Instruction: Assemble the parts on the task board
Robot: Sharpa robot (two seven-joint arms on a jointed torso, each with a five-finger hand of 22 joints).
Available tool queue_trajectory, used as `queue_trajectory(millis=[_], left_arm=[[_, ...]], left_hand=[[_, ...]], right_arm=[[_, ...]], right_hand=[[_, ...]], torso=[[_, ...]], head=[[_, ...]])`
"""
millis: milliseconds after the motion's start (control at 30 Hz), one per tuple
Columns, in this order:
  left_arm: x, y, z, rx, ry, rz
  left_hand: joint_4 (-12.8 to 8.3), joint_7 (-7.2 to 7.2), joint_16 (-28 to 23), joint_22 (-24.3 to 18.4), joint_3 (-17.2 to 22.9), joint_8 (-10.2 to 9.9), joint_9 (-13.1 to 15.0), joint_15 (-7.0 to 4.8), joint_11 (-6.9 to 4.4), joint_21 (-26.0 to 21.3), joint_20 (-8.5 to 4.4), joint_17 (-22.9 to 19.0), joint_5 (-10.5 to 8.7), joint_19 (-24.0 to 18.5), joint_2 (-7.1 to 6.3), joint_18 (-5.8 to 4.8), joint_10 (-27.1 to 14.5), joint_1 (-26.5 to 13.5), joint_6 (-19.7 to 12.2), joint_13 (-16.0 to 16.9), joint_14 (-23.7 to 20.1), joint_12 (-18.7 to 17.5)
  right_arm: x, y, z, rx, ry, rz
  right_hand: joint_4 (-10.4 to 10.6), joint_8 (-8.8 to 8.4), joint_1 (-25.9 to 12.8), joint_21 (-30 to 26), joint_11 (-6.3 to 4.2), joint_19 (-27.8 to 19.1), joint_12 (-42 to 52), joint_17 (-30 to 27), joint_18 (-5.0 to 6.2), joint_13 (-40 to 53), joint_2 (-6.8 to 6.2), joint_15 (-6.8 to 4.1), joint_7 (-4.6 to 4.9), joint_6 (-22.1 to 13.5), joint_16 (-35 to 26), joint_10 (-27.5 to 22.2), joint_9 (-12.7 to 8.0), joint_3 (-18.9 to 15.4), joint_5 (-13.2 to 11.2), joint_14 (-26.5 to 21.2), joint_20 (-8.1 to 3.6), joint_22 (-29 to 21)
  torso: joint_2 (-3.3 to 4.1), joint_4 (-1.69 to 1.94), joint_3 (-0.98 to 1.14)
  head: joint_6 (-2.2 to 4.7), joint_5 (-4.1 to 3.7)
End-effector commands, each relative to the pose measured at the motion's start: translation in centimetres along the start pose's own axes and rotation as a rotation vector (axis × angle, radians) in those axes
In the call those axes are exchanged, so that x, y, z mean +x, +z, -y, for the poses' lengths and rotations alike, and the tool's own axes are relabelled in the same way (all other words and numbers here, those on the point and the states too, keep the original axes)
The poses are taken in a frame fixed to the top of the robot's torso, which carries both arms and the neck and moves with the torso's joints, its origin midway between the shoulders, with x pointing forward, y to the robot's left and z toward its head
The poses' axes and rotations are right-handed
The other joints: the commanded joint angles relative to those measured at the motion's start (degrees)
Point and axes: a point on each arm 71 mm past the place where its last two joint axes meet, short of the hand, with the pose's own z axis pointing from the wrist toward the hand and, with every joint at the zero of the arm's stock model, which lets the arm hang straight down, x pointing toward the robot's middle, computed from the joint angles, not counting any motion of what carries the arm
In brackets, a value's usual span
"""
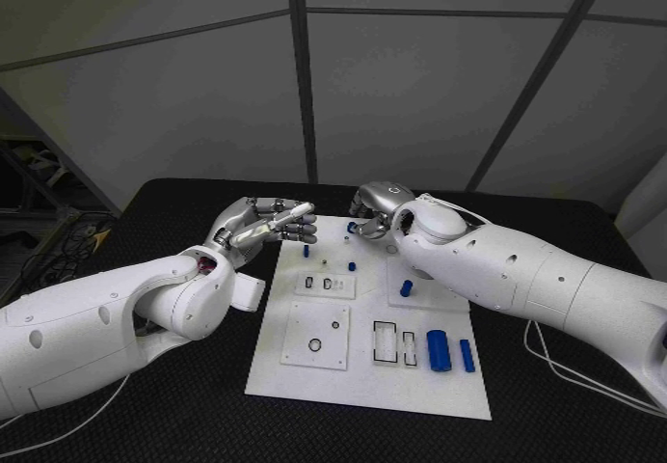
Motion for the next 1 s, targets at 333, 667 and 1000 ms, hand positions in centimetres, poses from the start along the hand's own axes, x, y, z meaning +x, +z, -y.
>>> queue_trajectory(millis=[333, 667, 1000], left_arm=[[-0.4, -0.1, 0.2, 0.006, -0.003, -0.010], [-0.9, -0.1, 0.1, 0.001, -0.001, -0.009], [-0.8, 0.0, -0.2, -0.014, -0.011, -0.031]], left_hand=[[-0.42, 0.42, 0.28, 0.07, 0.10, -0.25, -0.09, 0.12, 0.31, 0.31, 0.03, 0.13, 0.30, -0.52, 0.71, -0.62, -0.01, -0.12, -0.09, -0.07, -0.42, -0.24], [-1.23, 0.22, -0.61, -0.69, -0.11, -0.75, 0.01, 0.24, 0.23, -0.94, 0.28, 0.19, 0.27, -2.79, 1.27, -0.60, 0.14, -0.29, 0.18, -0.01, -0.69, -0.51], [-2.14, 0.15, -2.73, -2.50, -0.39, -1.51, 0.12, 0.19, 0.24, -3.03, 0.65, -0.09, 0.31, -2.71, 2.16, -0.07, -0.19, -0.68, 0.31, -0.06, 0.32, -0.64]], right_arm=[[-2.0, -3.4, 4.0, 0.036, 0.148, 0.080], [-2.4, -7.3, 9.6, 0.181, 0.320, -0.070], [-1.7, -7.5, 11.5, 0.258, 0.321, -0.157]], right_hand=[[0.90, 0.29, 0.56, 0.22, -1.28, 0.51, 1.15, -0.08, 0.29, 1.03, -0.89, -0.41, -1.14, 2.10, 0.18, 4.72, -0.20, -0.75, -0.17, 0.35, -0.46, 1.37], [2.60, 0.24, 0.92, 2.34, -5.53, 3.25, 14.15, 9.18, -0.68, 13.26, -4.51, -4.22, -4.17, 1.91, 7.70, 18.04, -0.03, -5.42, -0.21, 2.84, -3.78, 5.82], [8.79, 0.02, 3.41, 4.99, -4.84, 6.46, 55.17, 26.17, -1.78, 56.71, -3.79, -3.27, -3.45, -1.03, 20.24, 13.68, 1.77, -10.04, -0.18, 4.57, -3.48, 11.49]], torso=[[-0.18, -0.39, 0.10], [-0.45, -1.32, 0.45], [-0.32, -1.11, 0.63]], head=[[0.82, -0.48], [1.73, -0.78], [1.53, -1.08]])
